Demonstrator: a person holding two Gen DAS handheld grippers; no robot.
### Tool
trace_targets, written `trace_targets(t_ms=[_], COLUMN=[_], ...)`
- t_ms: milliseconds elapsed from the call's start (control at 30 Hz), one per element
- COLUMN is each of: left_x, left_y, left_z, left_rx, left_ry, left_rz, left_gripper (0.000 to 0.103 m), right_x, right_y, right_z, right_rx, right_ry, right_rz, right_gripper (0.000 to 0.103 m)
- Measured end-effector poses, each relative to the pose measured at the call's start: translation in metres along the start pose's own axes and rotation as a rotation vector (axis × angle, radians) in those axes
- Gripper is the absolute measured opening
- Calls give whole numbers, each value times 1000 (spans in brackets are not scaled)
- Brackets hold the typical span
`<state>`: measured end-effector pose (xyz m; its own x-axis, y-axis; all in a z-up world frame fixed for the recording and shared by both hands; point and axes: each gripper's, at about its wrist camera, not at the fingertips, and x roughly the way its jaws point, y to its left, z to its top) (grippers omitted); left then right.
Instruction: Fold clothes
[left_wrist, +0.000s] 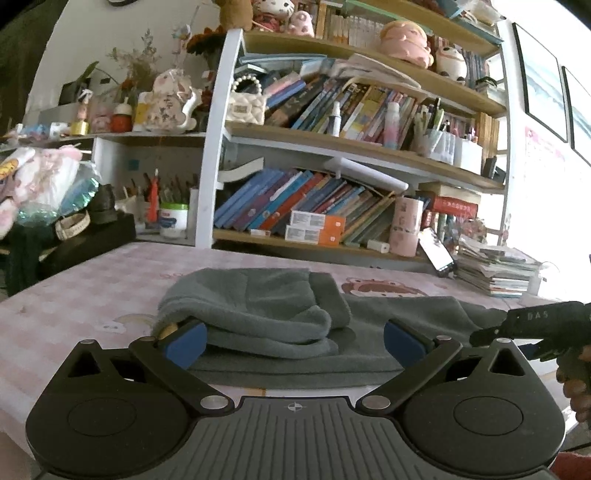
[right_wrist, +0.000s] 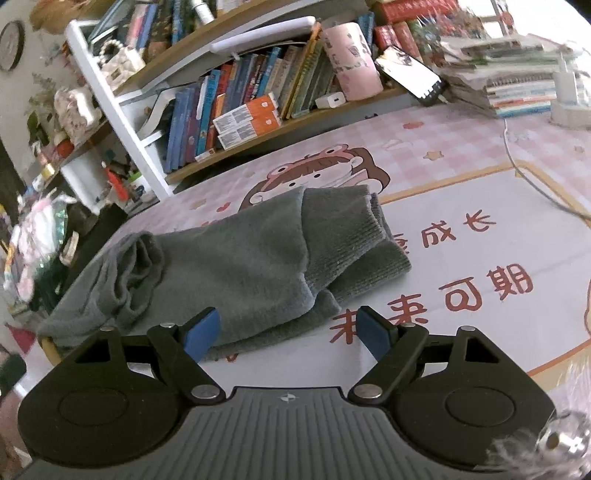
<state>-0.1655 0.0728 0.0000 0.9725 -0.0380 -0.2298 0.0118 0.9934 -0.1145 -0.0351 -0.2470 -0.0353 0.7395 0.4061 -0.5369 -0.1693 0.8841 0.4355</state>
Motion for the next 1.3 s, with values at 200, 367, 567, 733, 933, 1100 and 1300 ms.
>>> trace_targets(t_ms=[200,367,567,733,933,1100,1300], left_x=[-3,1,3,6,4,4,3], left_y=[13,16,21,21,20,19,22], left_z=[0,-2,-10,-14,-13,-13,-13], left_rx=[-39,-65,-92,-97,-93,-87,-97], left_ry=[3,20,14,15,2,5,4], left_rz=[28,13,-26,-18,-23,-33,-32], left_gripper=[103,103,103,103,103,103,103], right_x=[9,15,22,30,31,8,24], right_y=[-7,-12,-11,-6,-19,8,-15], right_z=[12,22,29,31,33,33,33], right_rx=[115,214,279,259,307,73,224], right_ry=[23,36,40,9,-40,-151,-48], right_rz=[42,39,7,-63,-99,-36,-92], right_gripper=[80,80,80,59,18,17,22])
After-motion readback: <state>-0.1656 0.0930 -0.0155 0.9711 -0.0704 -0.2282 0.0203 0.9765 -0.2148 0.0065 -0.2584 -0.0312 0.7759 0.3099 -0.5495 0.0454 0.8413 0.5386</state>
